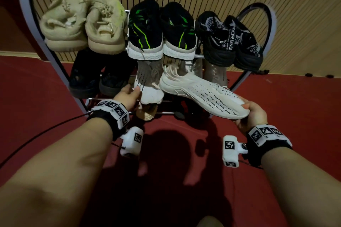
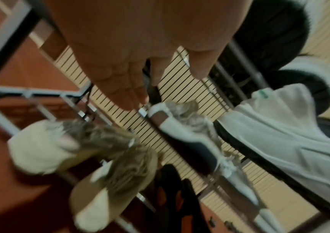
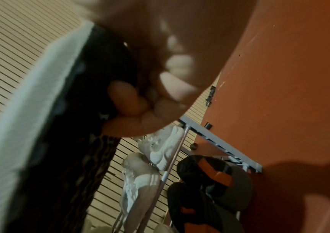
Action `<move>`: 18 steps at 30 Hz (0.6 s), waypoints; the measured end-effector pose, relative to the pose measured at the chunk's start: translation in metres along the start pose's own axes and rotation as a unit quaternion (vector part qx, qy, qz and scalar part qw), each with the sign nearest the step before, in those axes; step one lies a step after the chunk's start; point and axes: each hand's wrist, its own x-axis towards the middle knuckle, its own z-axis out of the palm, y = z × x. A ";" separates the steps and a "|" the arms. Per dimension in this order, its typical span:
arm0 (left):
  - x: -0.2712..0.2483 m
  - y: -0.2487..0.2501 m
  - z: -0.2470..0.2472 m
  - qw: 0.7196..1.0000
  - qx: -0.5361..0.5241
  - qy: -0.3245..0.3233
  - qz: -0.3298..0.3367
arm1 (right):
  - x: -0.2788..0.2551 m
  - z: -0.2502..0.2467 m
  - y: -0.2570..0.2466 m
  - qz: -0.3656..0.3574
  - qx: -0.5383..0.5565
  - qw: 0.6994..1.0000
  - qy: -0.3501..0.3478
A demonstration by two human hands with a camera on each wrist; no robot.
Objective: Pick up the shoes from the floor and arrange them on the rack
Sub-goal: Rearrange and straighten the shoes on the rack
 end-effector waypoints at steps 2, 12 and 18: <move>0.001 0.005 -0.008 0.999 0.028 0.037 0.004 | -0.001 0.001 -0.002 0.007 0.018 0.999 -0.034; -0.026 0.043 -0.011 0.968 0.133 -0.108 0.183 | -0.010 0.014 -0.001 0.070 -0.189 0.978 -0.055; -0.042 0.042 -0.036 0.890 0.299 -0.282 0.199 | -0.007 0.033 0.003 0.090 -0.203 0.968 -0.120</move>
